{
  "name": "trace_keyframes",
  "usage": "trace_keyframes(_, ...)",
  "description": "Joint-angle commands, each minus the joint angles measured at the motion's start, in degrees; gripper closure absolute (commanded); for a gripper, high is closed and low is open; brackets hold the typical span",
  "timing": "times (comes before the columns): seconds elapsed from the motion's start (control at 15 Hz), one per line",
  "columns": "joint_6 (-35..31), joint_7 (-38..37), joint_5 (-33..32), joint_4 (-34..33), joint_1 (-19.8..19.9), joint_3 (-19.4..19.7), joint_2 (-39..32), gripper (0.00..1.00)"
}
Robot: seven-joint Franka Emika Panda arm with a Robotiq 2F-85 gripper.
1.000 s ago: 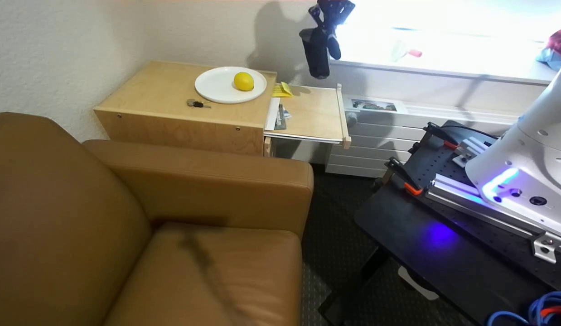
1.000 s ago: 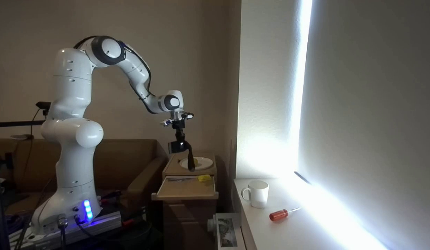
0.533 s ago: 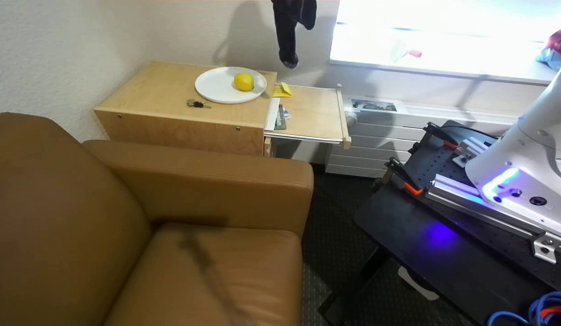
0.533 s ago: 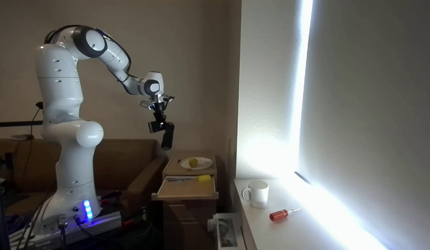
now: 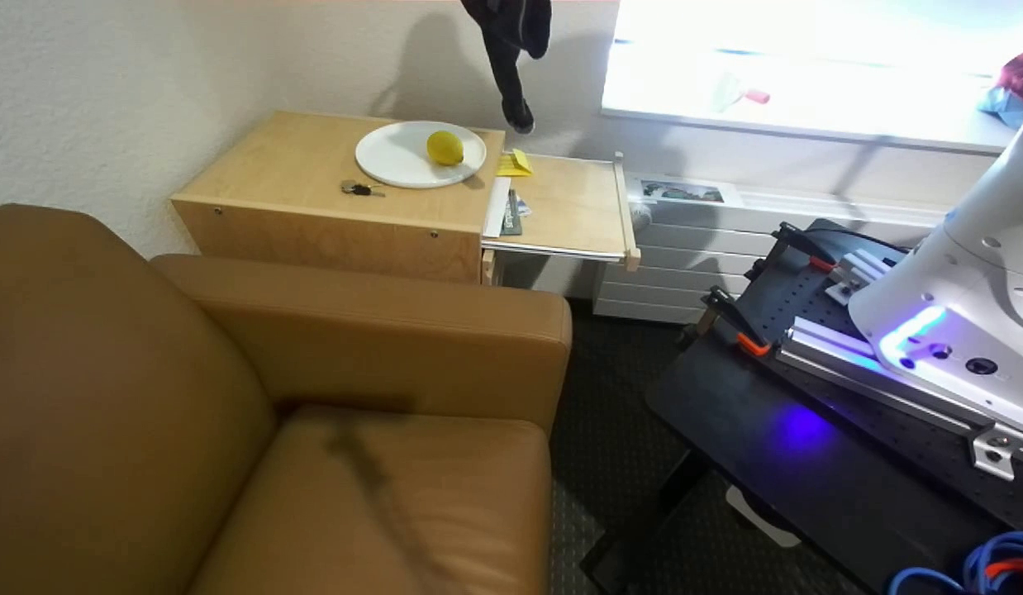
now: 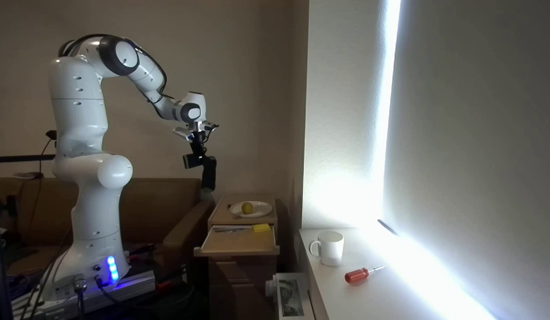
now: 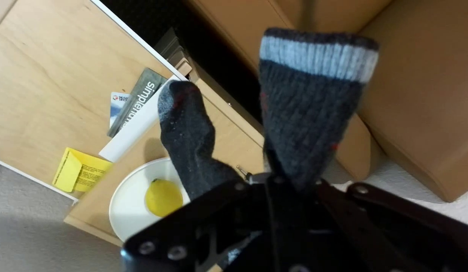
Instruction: Pick the sock on the drawer tray, put it on the drawer top, close and open the drawer, then pick the sock and put it on the drawer tray
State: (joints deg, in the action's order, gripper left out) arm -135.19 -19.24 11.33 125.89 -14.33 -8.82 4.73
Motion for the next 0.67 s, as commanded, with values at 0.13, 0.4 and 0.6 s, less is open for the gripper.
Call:
trace_keyframes(0.13,-5.72,-13.07,-5.39,-6.98,0.45,-2.24,-14.17,0.99)
trace_keyframes(0.4,-10.04,-26.01,-9.21,-14.94,-2.89,0.35,-25.15,0.99)
trace_keyframes(0.6,-11.47,-35.16,-11.67,-21.68,-5.92,3.7,-31.62,0.99)
